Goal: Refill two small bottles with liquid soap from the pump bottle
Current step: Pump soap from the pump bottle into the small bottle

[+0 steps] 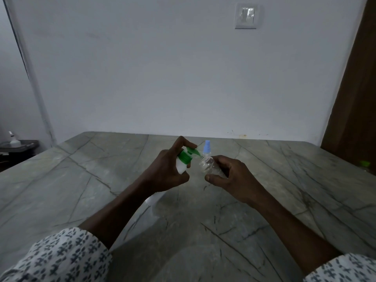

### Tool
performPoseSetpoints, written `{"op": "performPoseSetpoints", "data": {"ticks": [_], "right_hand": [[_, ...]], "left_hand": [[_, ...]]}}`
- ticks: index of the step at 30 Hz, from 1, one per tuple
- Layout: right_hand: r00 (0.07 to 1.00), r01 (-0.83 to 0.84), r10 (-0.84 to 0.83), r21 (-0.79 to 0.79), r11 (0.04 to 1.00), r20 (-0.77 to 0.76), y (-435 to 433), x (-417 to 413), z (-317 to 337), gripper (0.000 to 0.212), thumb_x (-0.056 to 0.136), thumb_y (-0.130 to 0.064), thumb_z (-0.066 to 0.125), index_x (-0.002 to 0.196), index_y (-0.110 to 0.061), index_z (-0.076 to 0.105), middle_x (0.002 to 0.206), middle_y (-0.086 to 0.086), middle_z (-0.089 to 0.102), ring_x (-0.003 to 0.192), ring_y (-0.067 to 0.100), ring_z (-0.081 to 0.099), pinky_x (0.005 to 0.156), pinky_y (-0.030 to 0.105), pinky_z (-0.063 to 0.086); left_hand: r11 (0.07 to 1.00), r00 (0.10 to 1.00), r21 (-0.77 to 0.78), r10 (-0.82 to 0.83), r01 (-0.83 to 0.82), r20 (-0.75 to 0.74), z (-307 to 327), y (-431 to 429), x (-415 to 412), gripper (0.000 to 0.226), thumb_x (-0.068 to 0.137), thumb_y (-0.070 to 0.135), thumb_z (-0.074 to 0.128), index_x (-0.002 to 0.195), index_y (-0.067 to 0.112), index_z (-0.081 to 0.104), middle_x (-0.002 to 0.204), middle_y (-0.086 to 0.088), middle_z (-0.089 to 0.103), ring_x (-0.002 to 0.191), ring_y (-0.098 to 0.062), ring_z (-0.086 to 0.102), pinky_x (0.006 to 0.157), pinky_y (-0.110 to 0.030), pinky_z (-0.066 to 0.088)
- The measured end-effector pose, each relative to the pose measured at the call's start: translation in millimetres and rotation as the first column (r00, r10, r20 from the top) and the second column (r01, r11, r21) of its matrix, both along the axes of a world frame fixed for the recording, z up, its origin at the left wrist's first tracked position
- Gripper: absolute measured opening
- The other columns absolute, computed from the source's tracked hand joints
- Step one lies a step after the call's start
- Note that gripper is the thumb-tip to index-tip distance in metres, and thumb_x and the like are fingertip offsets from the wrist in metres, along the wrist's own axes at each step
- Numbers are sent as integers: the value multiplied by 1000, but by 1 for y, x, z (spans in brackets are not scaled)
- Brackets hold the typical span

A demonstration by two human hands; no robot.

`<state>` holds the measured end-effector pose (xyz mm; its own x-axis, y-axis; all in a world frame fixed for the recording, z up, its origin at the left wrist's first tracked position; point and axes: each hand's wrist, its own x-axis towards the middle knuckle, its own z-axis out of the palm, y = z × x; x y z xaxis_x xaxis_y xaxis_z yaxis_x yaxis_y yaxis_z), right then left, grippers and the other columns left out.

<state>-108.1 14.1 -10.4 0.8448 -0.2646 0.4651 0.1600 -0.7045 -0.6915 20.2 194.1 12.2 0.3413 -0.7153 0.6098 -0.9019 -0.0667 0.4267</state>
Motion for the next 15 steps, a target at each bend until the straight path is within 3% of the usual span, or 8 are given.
{"op": "performPoseSetpoints", "data": {"ticks": [6, 15], "right_hand": [[1000, -29, 28, 69, 997, 8, 1, 2, 0, 43, 81, -27, 76, 122, -19, 64, 110, -4, 72, 96, 9, 69, 86, 34, 58], [999, -33, 32, 76, 997, 4, -1, 4, -3, 46, 81, -28, 77, 123, -18, 64, 112, -4, 72, 97, 10, 70, 88, 37, 58]], "left_hand": [[1000, 1000, -18, -17, 17, -3, 0, 2, -1, 78, 68, 4, 73, 129, 34, 36, 90, 5, 66, 77, -7, 62, 65, -18, 51], [1000, 1000, -19, 1, -1, -2, 0, -1, -2, 73, 69, 6, 75, 122, 38, 36, 93, 4, 67, 80, -4, 61, 67, -18, 53]]}}
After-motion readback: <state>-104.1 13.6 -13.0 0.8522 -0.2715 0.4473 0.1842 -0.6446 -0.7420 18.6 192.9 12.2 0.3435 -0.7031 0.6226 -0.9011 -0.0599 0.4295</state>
